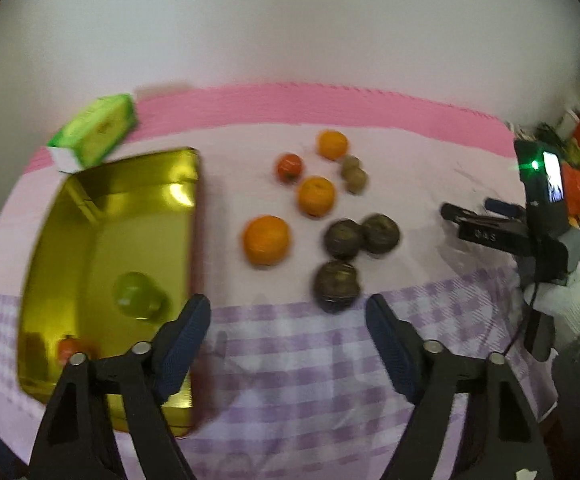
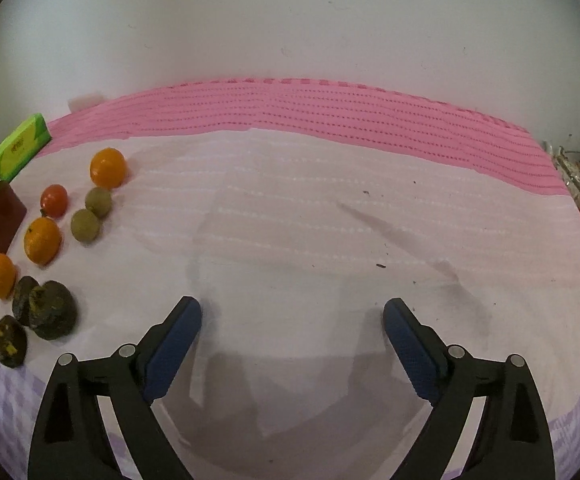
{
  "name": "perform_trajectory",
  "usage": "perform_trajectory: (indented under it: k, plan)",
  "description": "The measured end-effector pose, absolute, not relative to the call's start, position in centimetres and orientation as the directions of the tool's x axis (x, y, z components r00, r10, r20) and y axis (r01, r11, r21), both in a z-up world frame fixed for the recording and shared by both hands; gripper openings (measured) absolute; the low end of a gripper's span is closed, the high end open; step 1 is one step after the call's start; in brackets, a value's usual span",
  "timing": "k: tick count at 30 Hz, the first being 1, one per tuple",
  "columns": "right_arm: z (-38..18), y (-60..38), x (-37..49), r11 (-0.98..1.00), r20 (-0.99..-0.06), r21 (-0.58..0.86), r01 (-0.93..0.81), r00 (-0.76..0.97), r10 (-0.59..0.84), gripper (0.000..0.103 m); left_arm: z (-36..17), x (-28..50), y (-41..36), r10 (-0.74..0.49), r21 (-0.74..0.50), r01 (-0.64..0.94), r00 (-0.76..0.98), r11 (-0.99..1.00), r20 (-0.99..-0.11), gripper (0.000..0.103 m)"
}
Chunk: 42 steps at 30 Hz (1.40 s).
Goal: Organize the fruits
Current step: 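Reach the left tool to a dark brown fruit and close on it, then carry the dark brown fruit into the tin with the left tool while the right tool grasps another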
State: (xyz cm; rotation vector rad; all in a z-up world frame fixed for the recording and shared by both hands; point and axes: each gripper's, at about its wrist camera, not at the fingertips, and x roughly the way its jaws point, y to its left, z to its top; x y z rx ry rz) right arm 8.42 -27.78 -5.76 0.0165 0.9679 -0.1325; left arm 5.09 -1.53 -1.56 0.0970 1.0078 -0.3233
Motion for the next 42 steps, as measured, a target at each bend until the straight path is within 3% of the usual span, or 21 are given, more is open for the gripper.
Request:
perform_trajectory:
  k: [7, 10, 12, 18, 42]
  plan:
    - [-6.2, -28.2, 7.9, 0.992, -0.820, -0.033, 0.118, 0.564, -0.095, 0.102, -4.2, 6.8, -3.9, -0.247, -0.109, 0.335, 0.406, 0.936, -0.880, 0.055]
    - [-6.3, -28.1, 7.9, 0.993, -0.820, -0.032, 0.117, 0.564, -0.093, 0.103, -5.1, 7.3, -5.0, -0.237, -0.101, 0.342, 0.384, 0.934, -0.892, 0.051]
    - [-6.3, -28.1, 7.9, 0.993, -0.820, -0.032, 0.118, 0.565, -0.094, 0.103, -5.5, 7.7, -5.4, -0.241, -0.108, 0.346, 0.369, 0.932, -0.898, 0.043]
    - [-6.3, -28.1, 7.9, 0.992, -0.820, -0.032, 0.118, 0.565, -0.094, 0.103, -6.8, 8.8, -6.0, -0.227, -0.106, 0.334, 0.347, 0.936, -0.910, 0.036]
    - [-6.4, -28.2, 7.9, 0.992, -0.820, -0.032, 0.120, 0.564, -0.095, 0.103, -6.7, 8.8, -6.7, -0.218, -0.083, 0.347, 0.371, 0.934, -0.903, 0.035]
